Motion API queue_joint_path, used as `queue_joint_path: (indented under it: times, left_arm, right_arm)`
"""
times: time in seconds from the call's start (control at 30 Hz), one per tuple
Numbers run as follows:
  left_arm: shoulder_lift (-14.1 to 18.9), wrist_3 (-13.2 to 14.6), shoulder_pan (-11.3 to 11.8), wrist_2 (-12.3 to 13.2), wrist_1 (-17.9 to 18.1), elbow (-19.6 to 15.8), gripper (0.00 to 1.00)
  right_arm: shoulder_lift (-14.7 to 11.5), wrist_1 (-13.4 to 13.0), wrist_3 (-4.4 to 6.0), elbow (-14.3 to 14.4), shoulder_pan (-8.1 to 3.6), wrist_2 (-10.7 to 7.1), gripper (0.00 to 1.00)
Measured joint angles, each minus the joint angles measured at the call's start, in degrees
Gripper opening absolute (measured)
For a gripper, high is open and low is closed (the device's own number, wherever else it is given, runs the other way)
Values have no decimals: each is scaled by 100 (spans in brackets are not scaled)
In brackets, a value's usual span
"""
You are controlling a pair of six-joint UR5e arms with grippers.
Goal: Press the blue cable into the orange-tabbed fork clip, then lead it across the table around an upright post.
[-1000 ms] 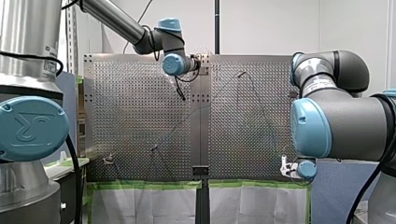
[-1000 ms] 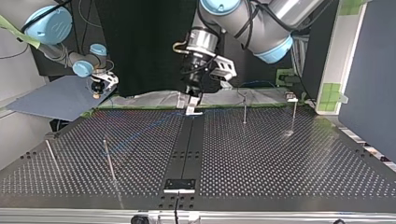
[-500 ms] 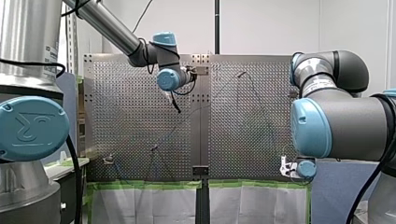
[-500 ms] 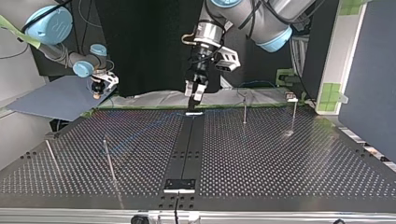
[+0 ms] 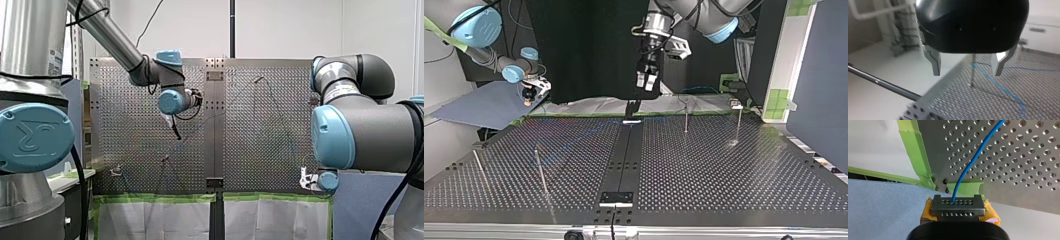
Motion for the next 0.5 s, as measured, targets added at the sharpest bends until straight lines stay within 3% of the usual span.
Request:
queue_joint_path:
  times: [0.2, 0.5]
  left_arm:
    - [-318, 209, 61, -146, 190, -361, 99]
    - [-802, 251, 214, -35, 668, -879, 99]
  right_arm:
    - [0, 0, -7, 1, 7, -3, 0]
    - [0, 8, -11, -4, 11, -1, 0]
